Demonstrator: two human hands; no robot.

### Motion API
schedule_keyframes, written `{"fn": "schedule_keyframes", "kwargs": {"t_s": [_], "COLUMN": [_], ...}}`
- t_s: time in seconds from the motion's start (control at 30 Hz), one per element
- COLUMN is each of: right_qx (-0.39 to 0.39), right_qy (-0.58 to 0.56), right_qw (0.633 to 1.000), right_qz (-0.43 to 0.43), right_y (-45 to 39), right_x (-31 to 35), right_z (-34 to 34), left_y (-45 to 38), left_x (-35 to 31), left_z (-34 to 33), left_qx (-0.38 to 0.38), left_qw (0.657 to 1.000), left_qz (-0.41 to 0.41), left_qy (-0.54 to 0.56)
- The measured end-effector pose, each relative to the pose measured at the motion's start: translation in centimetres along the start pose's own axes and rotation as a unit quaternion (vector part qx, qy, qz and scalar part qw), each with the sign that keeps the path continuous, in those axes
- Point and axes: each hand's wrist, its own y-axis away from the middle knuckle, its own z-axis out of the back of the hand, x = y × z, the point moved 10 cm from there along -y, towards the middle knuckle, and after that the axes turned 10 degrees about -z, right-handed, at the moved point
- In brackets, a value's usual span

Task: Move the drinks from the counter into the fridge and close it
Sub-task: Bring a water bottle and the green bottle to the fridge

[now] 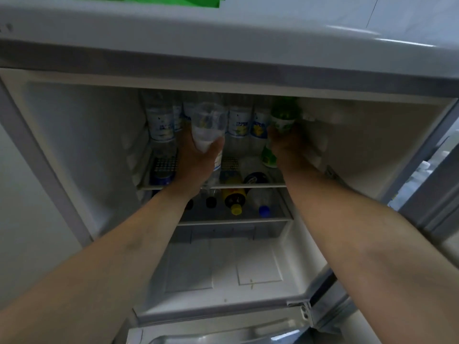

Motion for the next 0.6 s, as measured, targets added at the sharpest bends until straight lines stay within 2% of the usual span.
{"fn": "schedule_keyframes", "kwargs": {"t_s": [0.1,0.23,0.37,0.43,0.53,0.6], "right_qx": [0.011,0.019,0.019,0.011,-0.006,-0.029], "right_qy": [0.025,0.015,0.015,0.022,0.043,0.042], "right_qw": [1.0,1.0,1.0,1.0,0.999,0.998], "right_qz": [-0.015,-0.007,-0.002,0.0,0.007,0.022], "right_y": [-1.4,-2.2,-2.4,-2.5,-1.8,-0.8], "right_x": [0.0,0.1,-0.1,-0.1,-0.4,-0.6], "right_z": [-0.8,-1.4,-1.5,-1.5,-1.4,-1.1], "left_y": [-0.7,-2.0,-2.7,-2.8,-3.0,-3.3], "left_x": [1.3,3.1,3.2,3.5,4.3,4.9], "left_z": [-0.3,-0.1,-0.3,-0.5,-1.3,-1.4], "left_qx": [-0.004,-0.011,0.0,0.038,0.148,0.177], "left_qw": [1.0,0.999,1.0,0.998,0.979,0.973], "left_qz": [-0.002,0.039,0.021,0.012,0.006,0.027], "left_qy": [0.003,0.033,0.01,-0.04,-0.139,-0.145]}}
